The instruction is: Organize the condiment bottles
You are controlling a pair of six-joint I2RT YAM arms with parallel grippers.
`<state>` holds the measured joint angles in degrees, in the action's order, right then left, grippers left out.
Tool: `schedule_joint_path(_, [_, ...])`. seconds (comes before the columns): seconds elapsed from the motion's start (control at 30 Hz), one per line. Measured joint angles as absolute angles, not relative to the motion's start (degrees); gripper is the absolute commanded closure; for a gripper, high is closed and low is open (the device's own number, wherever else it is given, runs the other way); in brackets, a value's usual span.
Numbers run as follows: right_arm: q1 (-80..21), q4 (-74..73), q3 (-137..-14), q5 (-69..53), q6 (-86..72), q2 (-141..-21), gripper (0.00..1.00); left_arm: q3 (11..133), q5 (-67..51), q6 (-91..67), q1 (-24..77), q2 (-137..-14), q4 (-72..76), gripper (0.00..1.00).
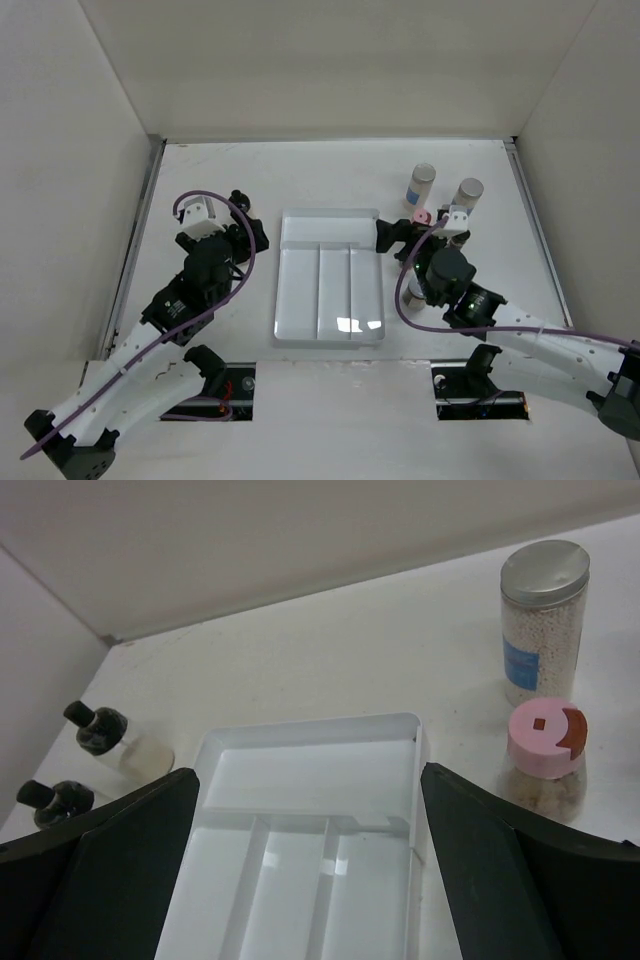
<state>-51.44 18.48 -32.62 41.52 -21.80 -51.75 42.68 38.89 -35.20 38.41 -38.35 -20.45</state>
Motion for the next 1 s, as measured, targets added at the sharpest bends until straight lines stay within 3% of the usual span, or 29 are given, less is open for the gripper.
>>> schedule_joint_path(0.47, [-51.81, 23.22, -30.63, 39.99, -17.06, -52.12, 0.0, 39.55, 43.18, -29.69, 35.68, -39.94, -20.36, 0.0])
schedule_joint_path(0.5, [-52.01, 24.25, -29.95, 39.35, -16.4, -52.12, 0.09, 39.03, 43.18, -28.97, 35.64, -40.42, -19.53, 0.0])
schedule_joint_path(0.53, [-52.23, 24.77, -29.39, 38.81, -15.68, -52.12, 0.4, 38.54, 43.16, -28.38, 35.57, -41.06, -18.63, 0.0])
schedule_joint_path(0.57, [-52.27, 24.95, -28.99, 38.35, -14.85, -52.16, 0.63, 38.06, 43.11, -27.88, 35.31, -41.8, -17.8, 0.05])
schedule_joint_path(0.6, [-52.27, 24.97, -28.86, 38.09, -14.46, -52.25, 0.74, 37.6, 43.07, -27.57, 35.14, -42.54, -16.99, 0.17])
schedule_joint_path(0.63, [-52.27, 24.95, -28.86, 37.82, -14.35, -52.29, 0.77, 37.1, 42.98, -27.24, 34.89, -43.33, -16.1, 0.35])
schedule_joint_path(0.67, [-52.27, 24.95, -28.86, 37.6, -14.26, -52.27, 0.76, 36.58, 42.96, -27.05, 34.61, -44.14, -15.27, 0.43])
schedule_joint_path(0.73, [-52.27, 24.95, -28.86, 37.15, -14.41, -52.18, 0.69, 35.81, 42.89, -26.33, 34.06, -45.8, -14.26, 0.42])
schedule_joint_path(0.87, [-52.27, 24.91, -28.86, 36.25, -14.59, -52.23, 0.48, 34.85, 43.2, -25.91, 33.89, -50.3, -11.77, 0.17])
schedule_joint_path(0.93, [-52.27, 24.97, -28.88, 36.05, -14.52, -52.73, 0.37, 34.39, 43.62, -25.96, 33.71, -52.53, -10.92, 0.11])
schedule_joint_path(1.0, [-52.27, 24.93, -28.88, 35.83, -14.44, -53.89, 0.32, 33.91, 43.99, -25.93, 33.39, -54.43, -9.74, 0.11])
